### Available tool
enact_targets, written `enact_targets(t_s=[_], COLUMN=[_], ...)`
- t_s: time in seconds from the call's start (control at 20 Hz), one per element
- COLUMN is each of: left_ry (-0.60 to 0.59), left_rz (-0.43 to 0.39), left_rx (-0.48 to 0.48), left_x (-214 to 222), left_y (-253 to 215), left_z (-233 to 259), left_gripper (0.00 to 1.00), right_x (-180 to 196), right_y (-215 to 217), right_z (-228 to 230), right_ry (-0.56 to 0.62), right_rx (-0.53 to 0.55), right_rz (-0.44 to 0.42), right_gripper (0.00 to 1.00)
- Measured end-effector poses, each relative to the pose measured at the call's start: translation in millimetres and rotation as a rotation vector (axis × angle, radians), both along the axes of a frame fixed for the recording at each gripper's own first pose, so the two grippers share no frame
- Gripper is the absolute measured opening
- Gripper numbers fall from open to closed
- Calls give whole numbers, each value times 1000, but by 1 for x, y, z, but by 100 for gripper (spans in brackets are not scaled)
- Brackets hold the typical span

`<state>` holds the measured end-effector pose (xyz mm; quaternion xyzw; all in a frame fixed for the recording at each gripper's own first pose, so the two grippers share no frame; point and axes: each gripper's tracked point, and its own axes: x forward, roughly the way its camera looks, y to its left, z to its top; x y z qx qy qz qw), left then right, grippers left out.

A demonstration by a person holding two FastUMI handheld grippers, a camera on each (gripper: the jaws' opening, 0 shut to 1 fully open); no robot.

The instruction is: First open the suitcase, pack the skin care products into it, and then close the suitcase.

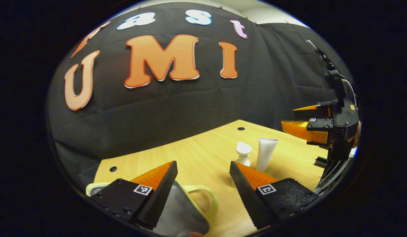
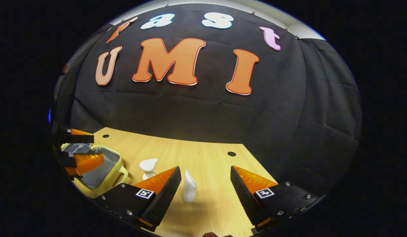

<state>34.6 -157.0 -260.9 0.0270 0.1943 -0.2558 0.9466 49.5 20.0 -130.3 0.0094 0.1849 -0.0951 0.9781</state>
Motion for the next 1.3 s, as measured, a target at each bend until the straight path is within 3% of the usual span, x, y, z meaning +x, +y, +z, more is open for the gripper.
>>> enact_targets(t_s=[0.2, 0.5, 0.9, 0.95, 1.1, 1.2, 1.3], left_ry=[35, 140, 268, 278, 289, 283, 283], left_rz=[-75, -130, -57, -54, -36, -33, -42], left_rx=[19, 31, -43, -52, -63, -52, -30], left_x=[-1, -4, 14, 14, 19, 19, 20], left_y=[-49, -82, -109, -111, -118, -116, -116], left_z=[-22, -64, -118, -122, -130, -126, -126], left_gripper=[100, 100, 96, 86, 83, 65, 64], right_x=[0, 0, -1, -1, -2, -1, 2], right_y=[-17, -27, -30, -31, -26, -16, -6], right_z=[-10, -25, -37, -40, -51, -57, -64], right_ry=[16, 39, 77, 83, 118, 131, 141], right_rx=[7, 22, 13, 12, 20, 41, 46], right_rz=[8, 26, 66, 75, 112, 138, 169], right_gripper=[96, 96, 96, 96, 96, 96, 95])
